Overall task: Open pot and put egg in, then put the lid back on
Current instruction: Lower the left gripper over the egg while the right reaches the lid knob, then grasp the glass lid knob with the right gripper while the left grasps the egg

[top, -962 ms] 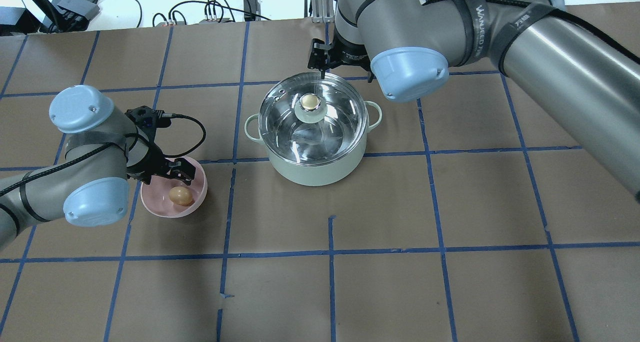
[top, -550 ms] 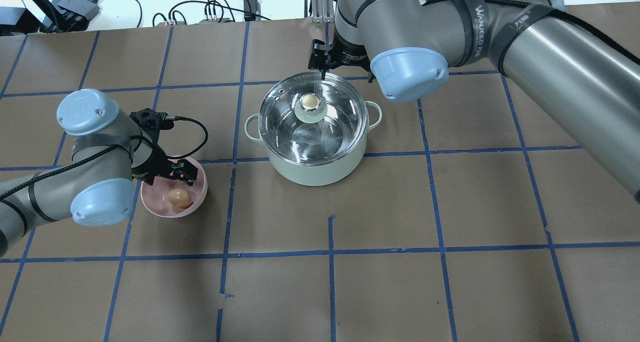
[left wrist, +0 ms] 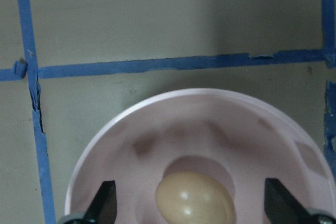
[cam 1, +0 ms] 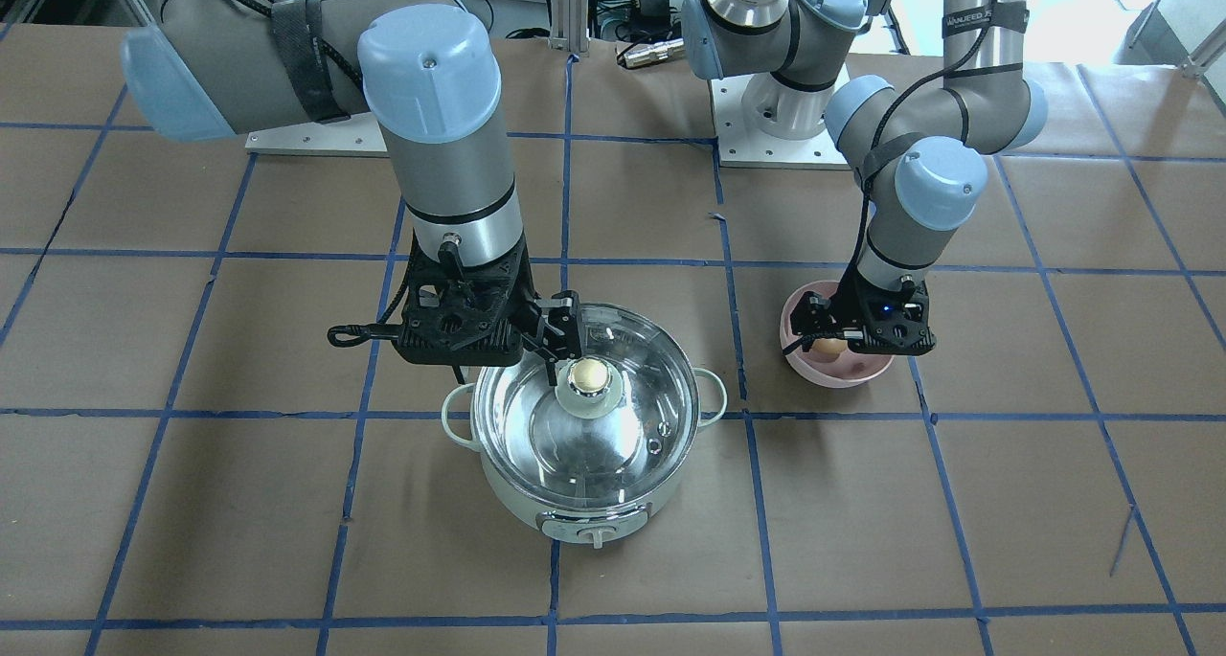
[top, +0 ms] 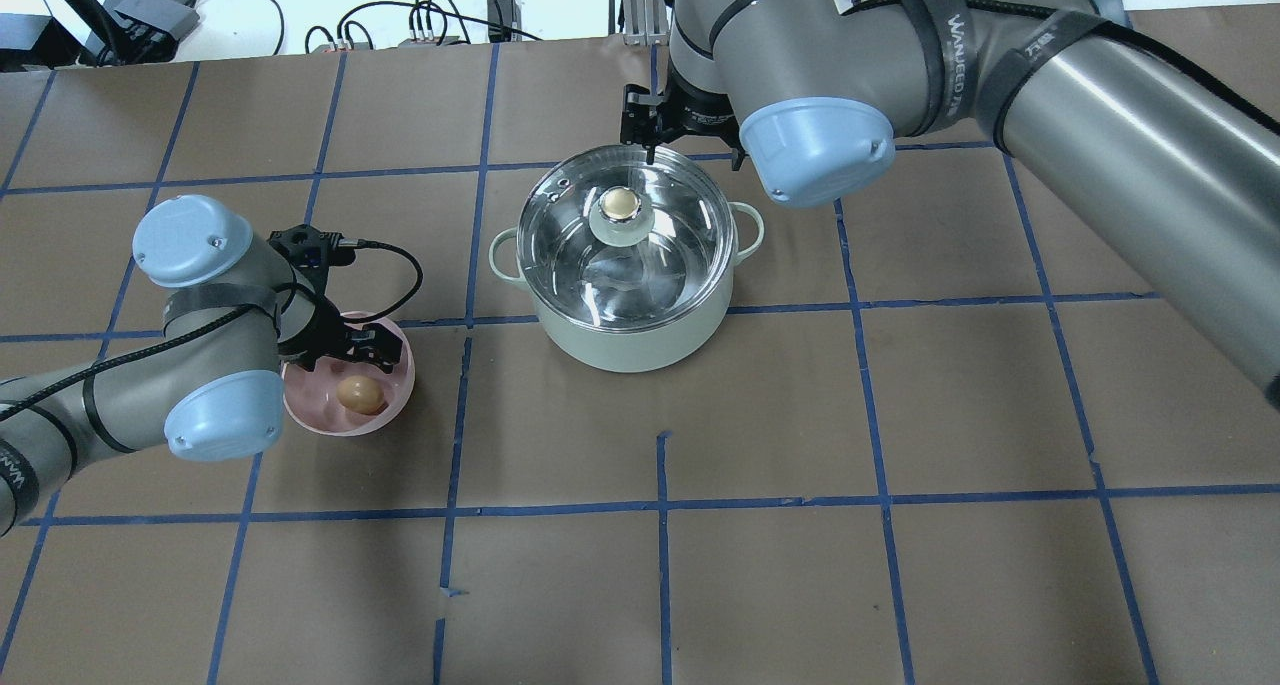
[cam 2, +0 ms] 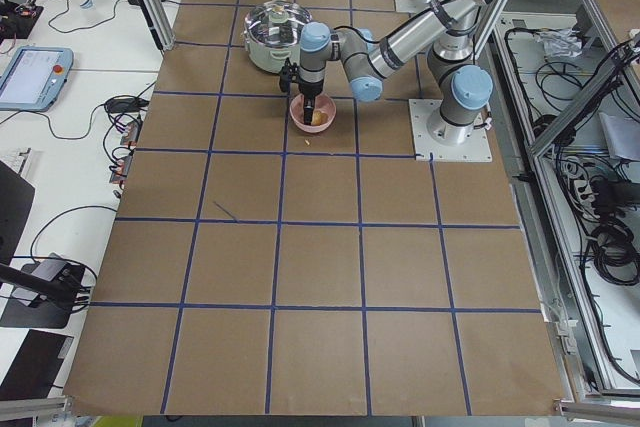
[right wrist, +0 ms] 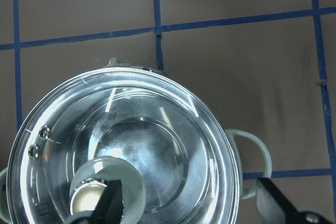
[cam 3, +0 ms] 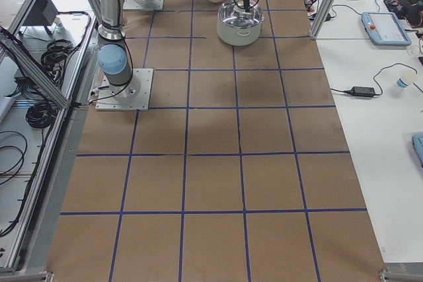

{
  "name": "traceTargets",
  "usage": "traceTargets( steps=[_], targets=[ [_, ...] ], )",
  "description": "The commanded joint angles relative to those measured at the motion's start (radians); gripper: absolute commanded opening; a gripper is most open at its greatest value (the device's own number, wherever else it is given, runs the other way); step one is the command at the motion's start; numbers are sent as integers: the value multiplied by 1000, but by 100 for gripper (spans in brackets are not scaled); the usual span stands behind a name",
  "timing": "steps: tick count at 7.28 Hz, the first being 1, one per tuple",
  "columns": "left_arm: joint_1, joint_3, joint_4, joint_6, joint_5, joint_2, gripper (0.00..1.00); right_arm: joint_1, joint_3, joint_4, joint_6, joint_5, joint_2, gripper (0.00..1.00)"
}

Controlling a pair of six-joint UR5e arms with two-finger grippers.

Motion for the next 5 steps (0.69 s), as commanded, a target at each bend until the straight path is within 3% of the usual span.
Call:
traceTargets(
  steps=[1,3,5],
  targets=[
    [-1,-10,14,-1,0,-6,98,59,-8,-10,104,-12,43,90],
    [-1,-12,13,-1,0,-9,98,105,-8,-56,205,-24,80,100],
    [-1,-14,13,-1,0,-11,98,117,-8,-72,232,-24,92,100]
  ],
)
